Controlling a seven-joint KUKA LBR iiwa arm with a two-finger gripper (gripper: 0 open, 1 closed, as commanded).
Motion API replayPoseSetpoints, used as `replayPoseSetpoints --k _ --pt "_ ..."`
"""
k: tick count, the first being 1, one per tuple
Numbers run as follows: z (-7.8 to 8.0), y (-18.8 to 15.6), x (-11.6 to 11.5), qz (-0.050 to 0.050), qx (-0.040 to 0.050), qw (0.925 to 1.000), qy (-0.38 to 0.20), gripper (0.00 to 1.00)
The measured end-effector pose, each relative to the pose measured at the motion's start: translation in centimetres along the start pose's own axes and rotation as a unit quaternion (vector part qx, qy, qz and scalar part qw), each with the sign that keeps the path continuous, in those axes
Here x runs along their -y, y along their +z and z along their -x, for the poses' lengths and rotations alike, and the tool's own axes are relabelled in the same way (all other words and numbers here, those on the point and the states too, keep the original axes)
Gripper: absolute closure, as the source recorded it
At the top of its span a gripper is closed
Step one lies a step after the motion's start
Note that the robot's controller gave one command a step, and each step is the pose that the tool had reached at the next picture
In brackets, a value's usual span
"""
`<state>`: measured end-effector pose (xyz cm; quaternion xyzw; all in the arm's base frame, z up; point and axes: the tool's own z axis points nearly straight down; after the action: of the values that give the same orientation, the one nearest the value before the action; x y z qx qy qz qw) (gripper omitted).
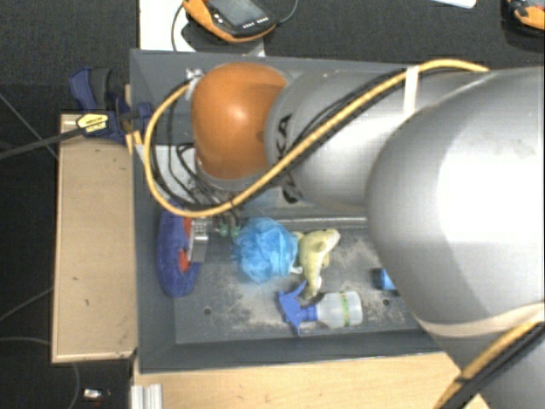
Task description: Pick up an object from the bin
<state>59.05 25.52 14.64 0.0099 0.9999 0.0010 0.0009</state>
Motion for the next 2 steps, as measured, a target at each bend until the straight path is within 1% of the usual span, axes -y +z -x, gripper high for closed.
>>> replayPoseSetpoints --k 1,2 --pt "0.0 0.0 0.0 0.0 -0.0002 1.0 0.0 0.0" --pt "-6.3 4.2 3.1 0.0 -0.0004 0.9986 -0.052 0.0"
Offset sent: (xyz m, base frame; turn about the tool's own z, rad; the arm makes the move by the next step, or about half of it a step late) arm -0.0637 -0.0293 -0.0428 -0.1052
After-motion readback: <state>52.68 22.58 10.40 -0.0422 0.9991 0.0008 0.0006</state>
